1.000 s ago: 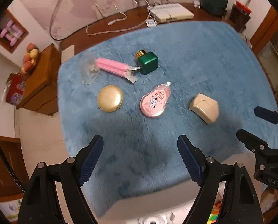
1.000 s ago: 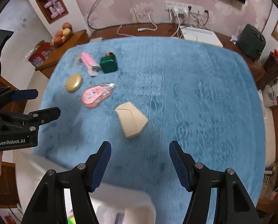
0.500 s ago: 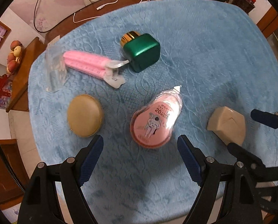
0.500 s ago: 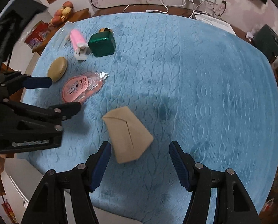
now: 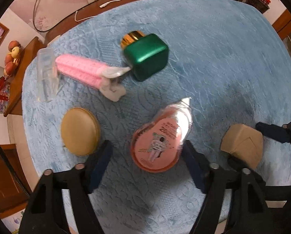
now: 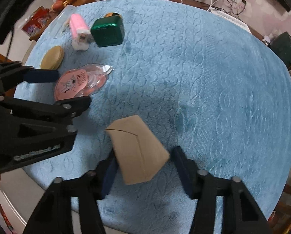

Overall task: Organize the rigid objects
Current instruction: 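Grasp the beige wedge block with the right tool while the left tool grasps the pink tape dispenser, then carry the beige block and pink dispenser into the tray and open both tools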

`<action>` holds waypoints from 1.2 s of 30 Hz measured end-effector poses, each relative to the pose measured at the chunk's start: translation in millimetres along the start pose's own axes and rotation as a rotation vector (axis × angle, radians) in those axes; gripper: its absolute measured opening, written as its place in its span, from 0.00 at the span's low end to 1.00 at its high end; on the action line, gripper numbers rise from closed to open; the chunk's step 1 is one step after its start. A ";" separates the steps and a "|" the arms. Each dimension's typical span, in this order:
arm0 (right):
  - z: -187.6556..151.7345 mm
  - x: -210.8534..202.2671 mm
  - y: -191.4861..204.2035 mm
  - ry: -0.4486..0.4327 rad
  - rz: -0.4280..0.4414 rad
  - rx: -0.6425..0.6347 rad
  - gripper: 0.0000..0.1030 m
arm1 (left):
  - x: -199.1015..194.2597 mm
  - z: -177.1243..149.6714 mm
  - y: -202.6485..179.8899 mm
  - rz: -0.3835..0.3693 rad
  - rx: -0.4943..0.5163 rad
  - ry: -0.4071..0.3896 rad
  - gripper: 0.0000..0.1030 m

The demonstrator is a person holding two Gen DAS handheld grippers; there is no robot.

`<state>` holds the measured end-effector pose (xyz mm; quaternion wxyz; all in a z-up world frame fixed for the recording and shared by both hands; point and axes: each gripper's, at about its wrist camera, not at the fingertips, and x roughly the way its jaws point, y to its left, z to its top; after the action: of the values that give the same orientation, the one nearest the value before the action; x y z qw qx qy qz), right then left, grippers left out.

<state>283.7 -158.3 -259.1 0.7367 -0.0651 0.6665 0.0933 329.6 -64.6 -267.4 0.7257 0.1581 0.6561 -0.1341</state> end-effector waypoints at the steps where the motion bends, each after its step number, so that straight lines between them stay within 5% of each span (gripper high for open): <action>1: -0.3 -0.4 0.1 0.003 -0.003 -0.001 0.48 | -1.0 -0.7 -1.9 -0.012 0.006 -0.004 0.58; 8: -11.4 -11.6 4.1 -0.009 0.009 0.035 0.47 | -18.5 -11.5 -15.2 0.046 0.054 -0.058 0.53; 16: -40.8 -50.2 -2.1 -0.089 0.032 0.084 0.47 | -69.2 -33.7 -6.2 0.015 0.042 -0.124 0.53; 27: -106.6 -130.4 24.3 -0.234 0.132 0.056 0.47 | -147.6 -120.7 2.1 0.042 0.010 -0.221 0.53; 36: -190.6 -129.7 95.8 -0.126 0.265 -0.147 0.47 | -142.1 -208.8 -8.7 0.067 0.022 -0.138 0.53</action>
<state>65.1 -113.5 -147.1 0.7517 -0.0243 0.6131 0.2419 121.5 10.3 -145.2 0.7714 0.1783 0.5975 -0.1274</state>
